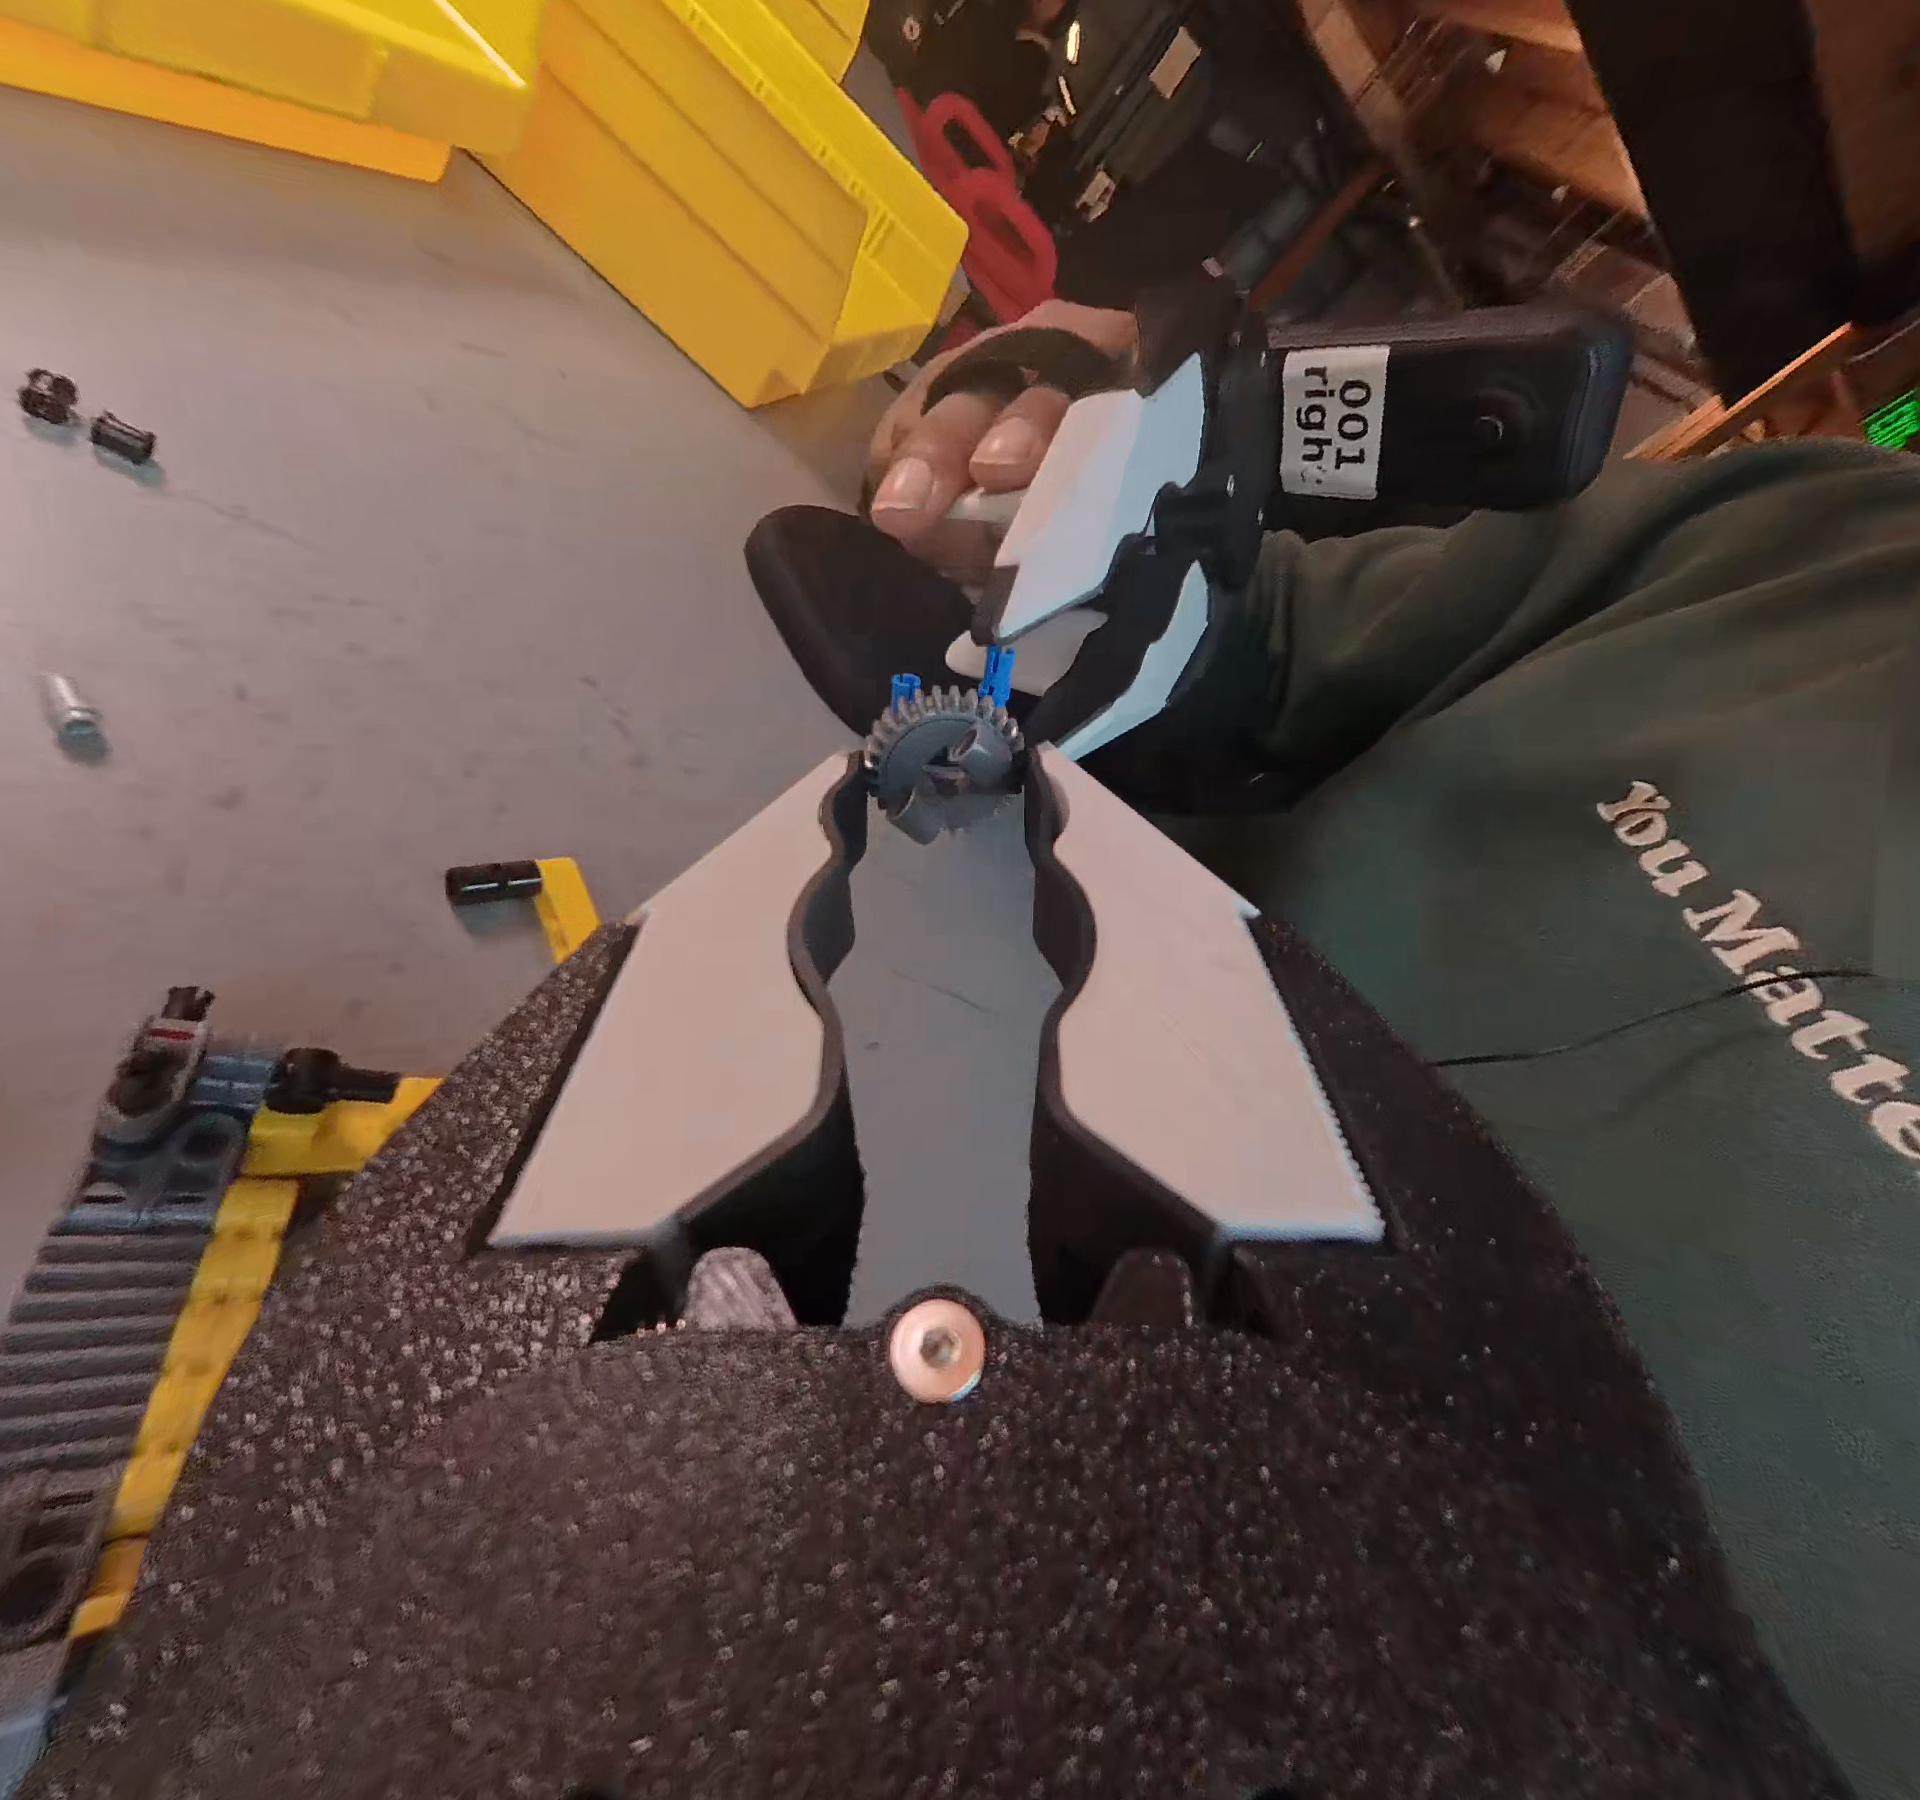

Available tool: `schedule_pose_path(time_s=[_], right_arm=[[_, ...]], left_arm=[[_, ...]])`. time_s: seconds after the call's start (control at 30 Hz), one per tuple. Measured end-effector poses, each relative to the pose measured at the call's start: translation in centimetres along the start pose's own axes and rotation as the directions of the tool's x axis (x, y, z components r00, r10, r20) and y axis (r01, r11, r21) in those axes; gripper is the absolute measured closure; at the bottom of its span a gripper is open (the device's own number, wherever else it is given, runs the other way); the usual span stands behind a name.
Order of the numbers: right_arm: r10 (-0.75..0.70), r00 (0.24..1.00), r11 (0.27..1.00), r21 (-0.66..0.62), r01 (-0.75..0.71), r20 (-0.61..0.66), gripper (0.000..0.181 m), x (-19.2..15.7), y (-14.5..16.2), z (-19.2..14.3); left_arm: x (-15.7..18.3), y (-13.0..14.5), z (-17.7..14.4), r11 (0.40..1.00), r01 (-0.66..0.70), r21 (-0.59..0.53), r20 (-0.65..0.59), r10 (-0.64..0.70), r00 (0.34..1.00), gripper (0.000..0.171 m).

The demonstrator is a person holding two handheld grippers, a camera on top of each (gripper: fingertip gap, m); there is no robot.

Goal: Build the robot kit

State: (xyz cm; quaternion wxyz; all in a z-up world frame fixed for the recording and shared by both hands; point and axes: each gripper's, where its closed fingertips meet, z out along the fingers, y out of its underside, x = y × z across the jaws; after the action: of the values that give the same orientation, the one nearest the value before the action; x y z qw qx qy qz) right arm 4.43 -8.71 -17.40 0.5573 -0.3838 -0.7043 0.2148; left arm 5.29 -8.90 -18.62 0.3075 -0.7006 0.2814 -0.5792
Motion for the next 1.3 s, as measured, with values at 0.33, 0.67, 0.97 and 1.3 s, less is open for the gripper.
schedule_pose_path(time_s=[0.33,0.67,0.97,1.3], right_arm=[[-0.061,0.996,0.998,-0.001,0.062,0.065,0.160,-0.3,-0.4,-0.2],[-0.046,0.994,0.999,0.019,0.045,0.097,0.162,-0.8,-0.6,-0.5],[-0.021,0.992,0.999,0.047,0.015,0.121,0.170,-1.9,-0.8,-0.5],[0.022,0.994,0.997,0.073,-0.030,0.104,0.171,-1.9,-1.2,-0.3]], left_arm=[[0.9,0.3,0.1,0.980,0.197,0.001,-0.139,-0.195,0.971,0.143],[1.4,0.6,0.3,0.954,0.300,-0.022,-0.194,-0.298,0.935,0.143],[1.6,1.1,0.4,0.935,0.352,-0.055,-0.233,-0.355,0.906,0.143],[1.7,1.0,0.4,0.927,0.369,-0.058,-0.252,-0.372,0.894,0.143]])
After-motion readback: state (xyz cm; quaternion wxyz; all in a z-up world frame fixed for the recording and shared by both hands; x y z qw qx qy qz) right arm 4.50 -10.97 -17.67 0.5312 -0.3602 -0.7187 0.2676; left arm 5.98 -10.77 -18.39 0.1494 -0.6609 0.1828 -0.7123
